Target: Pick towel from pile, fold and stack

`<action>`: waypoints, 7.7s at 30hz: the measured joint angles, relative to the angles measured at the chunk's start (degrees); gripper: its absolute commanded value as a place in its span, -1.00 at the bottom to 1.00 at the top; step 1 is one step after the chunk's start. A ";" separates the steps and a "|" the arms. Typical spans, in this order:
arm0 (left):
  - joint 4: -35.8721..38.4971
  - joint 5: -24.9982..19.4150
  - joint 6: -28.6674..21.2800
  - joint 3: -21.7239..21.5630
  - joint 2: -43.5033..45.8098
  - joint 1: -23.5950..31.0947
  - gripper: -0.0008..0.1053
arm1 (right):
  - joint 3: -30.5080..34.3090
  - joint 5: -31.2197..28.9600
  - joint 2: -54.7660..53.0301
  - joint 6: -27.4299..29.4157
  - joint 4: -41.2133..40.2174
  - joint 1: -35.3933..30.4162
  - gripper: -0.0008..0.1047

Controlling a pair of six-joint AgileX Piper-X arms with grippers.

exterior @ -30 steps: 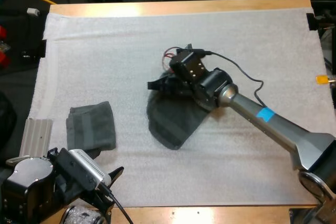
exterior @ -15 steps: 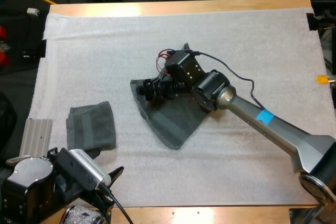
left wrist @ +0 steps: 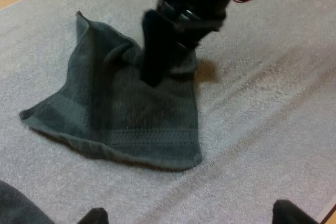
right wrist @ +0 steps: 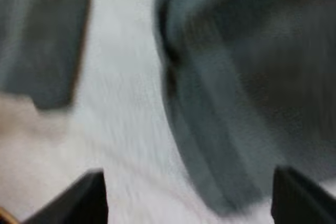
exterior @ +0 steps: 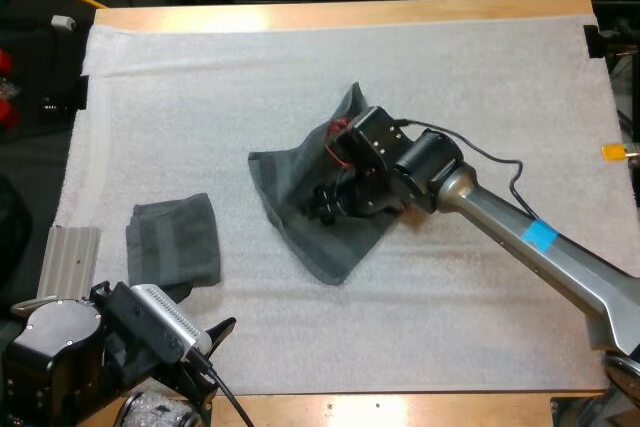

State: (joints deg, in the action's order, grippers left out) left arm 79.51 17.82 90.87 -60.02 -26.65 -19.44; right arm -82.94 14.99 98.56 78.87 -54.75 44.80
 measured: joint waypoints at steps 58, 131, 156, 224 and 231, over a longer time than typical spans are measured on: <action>0.00 0.00 0.00 0.00 0.00 0.00 0.14 | 14.54 -22.70 5.11 1.82 3.40 10.87 -0.99; -33.41 -3.47 -0.59 8.88 -67.31 -12.75 -0.55 | 33.16 -29.82 -30.23 -4.19 -15.93 10.87 -0.99; -13.72 -3.61 1.30 3.01 -42.51 -12.75 -0.98 | 28.27 -31.17 -37.65 -4.34 -14.33 10.87 -0.99; -57.32 -1.67 7.43 4.01 -62.73 2.93 -0.98 | 23.67 -17.81 -8.41 -8.16 23.58 -18.93 -0.99; -59.19 -1.67 7.80 4.01 -65.08 2.93 -0.42 | 23.67 -17.68 -6.55 -11.24 26.19 -18.93 -0.06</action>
State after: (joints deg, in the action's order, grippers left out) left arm 20.32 16.15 98.67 -56.01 -91.73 -16.51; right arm -59.27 -2.69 92.01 67.63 -28.56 25.87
